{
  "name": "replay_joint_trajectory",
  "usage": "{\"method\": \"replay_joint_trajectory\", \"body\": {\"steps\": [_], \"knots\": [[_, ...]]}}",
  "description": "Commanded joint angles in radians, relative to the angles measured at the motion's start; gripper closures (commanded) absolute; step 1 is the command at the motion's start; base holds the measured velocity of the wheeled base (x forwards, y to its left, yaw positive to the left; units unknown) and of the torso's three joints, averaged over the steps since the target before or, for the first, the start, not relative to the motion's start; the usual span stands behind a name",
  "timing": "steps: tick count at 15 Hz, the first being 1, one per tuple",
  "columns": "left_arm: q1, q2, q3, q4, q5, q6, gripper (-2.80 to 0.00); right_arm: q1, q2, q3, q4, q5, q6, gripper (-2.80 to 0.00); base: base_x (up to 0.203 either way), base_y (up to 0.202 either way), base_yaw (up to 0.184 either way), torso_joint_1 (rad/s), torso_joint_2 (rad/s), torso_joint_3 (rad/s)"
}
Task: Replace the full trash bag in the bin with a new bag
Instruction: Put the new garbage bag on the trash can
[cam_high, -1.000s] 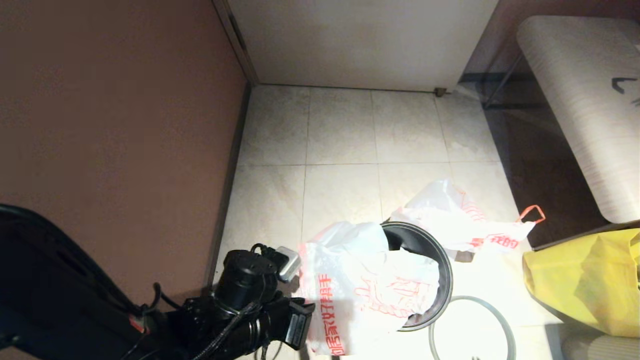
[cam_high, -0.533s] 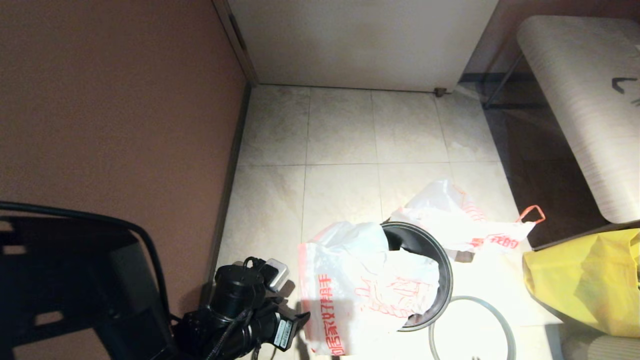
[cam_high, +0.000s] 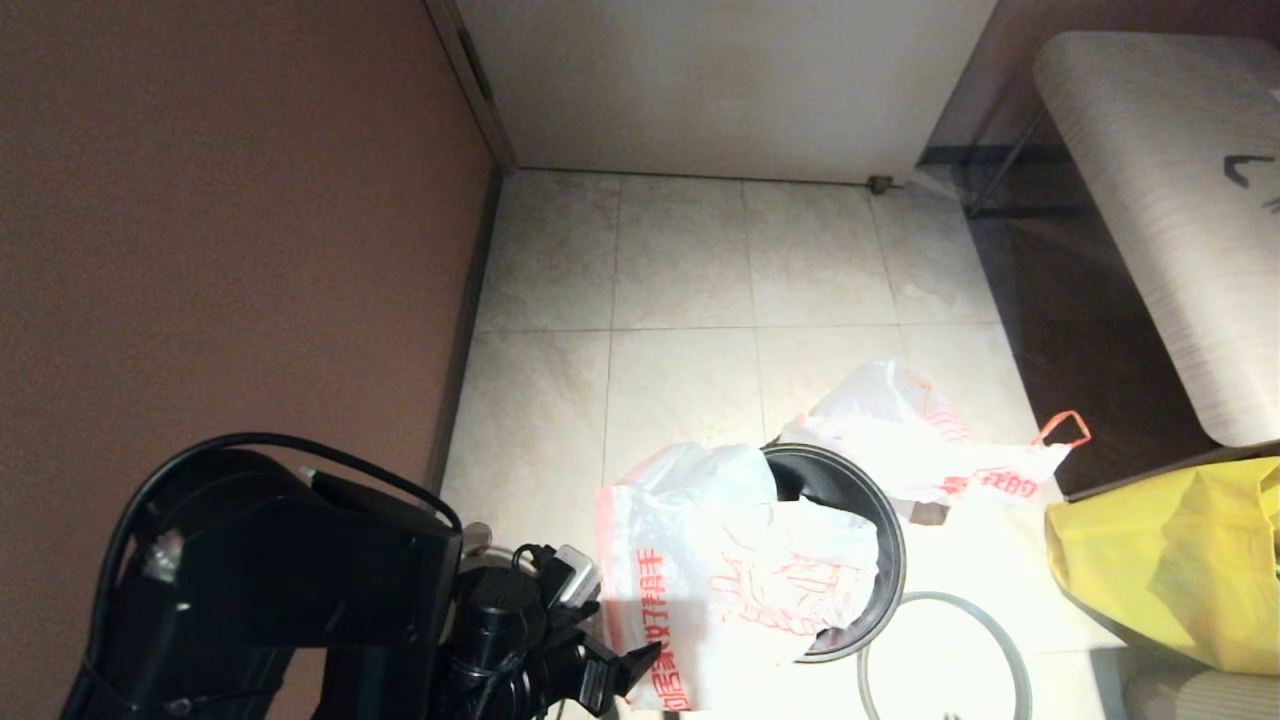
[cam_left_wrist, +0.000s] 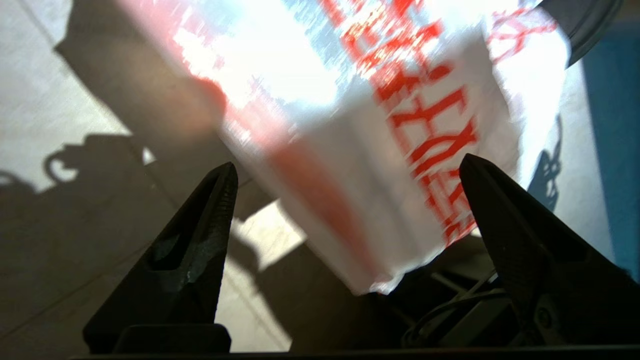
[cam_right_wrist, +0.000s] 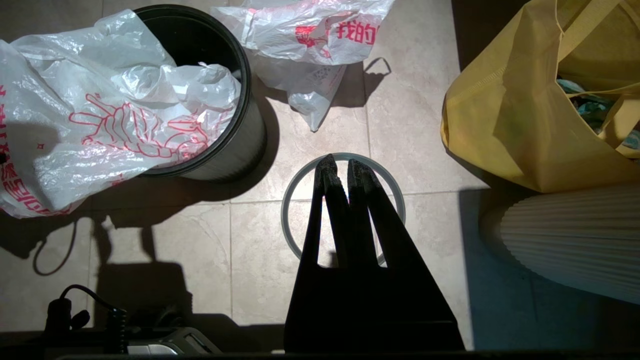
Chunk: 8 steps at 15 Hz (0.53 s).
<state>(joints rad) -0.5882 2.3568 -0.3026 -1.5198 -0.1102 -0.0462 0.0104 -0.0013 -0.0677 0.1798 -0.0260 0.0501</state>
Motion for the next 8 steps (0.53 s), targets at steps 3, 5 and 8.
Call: {"method": "replay_joint_trajectory", "body": {"steps": [3,5,8], "knots": [[-0.015,0.012,-0.080,-0.010,0.003,-0.010,-2.80,0.000,0.001,0.000,0.001,0.000,0.000,0.00,0.000,0.000,0.000,0.000,0.00,0.000],[-0.018,0.010,-0.098,-0.010,0.006,-0.009,-2.80,0.000,0.001,0.000,0.001,0.000,0.000,0.00,0.000,0.000,0.000,0.000,0.00,0.000],[-0.018,-0.001,-0.096,-0.010,0.006,-0.010,0.00,0.000,0.001,0.000,0.001,0.000,0.000,0.00,0.000,0.000,0.000,0.000,0.00,0.000]]}}
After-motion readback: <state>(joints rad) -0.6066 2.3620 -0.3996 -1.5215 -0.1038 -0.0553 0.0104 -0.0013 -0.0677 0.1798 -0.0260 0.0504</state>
